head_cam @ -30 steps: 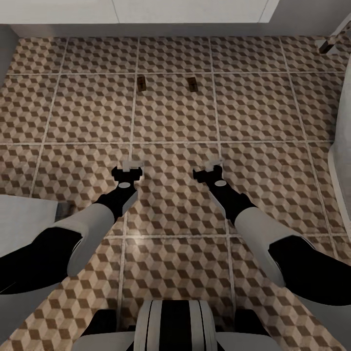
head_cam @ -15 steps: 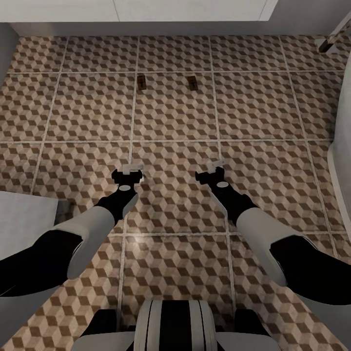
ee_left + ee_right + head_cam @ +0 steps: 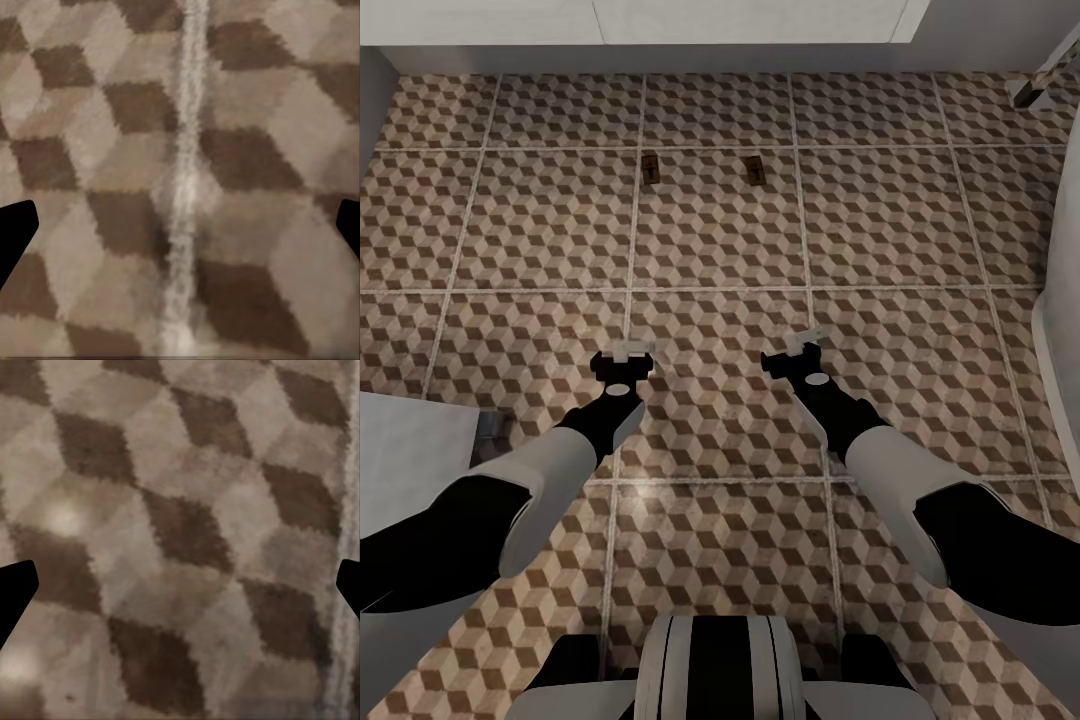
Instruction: Take the four mousetraps from the cabinet in the bathroom and place them on the bathroom floor. Make sure all four end up on the same floor surface, and ensure that at least two of them are either under or directly next to the same bathroom sink.
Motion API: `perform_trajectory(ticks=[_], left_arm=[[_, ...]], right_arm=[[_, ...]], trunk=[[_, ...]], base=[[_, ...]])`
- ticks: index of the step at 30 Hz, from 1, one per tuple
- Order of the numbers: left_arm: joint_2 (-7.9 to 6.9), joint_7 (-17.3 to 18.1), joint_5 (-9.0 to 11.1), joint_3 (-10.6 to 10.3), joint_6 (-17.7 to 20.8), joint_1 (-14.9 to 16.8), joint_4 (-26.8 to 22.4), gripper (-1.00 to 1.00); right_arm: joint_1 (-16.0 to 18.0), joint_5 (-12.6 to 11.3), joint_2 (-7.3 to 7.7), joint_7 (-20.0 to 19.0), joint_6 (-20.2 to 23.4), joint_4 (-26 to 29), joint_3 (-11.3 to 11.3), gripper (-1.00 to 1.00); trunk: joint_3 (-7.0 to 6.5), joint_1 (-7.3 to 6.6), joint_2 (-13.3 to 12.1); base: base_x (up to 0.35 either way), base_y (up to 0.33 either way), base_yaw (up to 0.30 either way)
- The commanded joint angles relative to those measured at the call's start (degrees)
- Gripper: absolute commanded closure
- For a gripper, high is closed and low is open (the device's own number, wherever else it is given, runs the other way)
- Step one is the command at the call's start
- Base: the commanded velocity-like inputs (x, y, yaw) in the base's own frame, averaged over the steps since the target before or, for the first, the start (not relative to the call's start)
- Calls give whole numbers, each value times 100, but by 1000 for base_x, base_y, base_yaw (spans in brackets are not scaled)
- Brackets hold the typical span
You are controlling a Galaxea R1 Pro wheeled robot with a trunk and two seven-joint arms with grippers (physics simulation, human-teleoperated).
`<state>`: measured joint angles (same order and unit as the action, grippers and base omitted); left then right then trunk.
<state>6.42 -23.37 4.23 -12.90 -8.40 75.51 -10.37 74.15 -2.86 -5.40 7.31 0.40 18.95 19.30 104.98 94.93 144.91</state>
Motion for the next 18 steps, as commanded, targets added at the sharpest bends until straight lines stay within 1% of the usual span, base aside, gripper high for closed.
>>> perform_trajectory(ticks=[1,18], left_arm=[[-1,-27,45,-46,-21,3,6,-100],[7,-16,45,-46,-13,-9,5,-100]], right_arm=[[3,-31,3,38,4,-1,48,-100],[3,-34,4,35,-37,-15,48,-100]], trunk=[[3,-1,1],[-374,-45,-22]], base=[[0,0,0],[0,0,0]])
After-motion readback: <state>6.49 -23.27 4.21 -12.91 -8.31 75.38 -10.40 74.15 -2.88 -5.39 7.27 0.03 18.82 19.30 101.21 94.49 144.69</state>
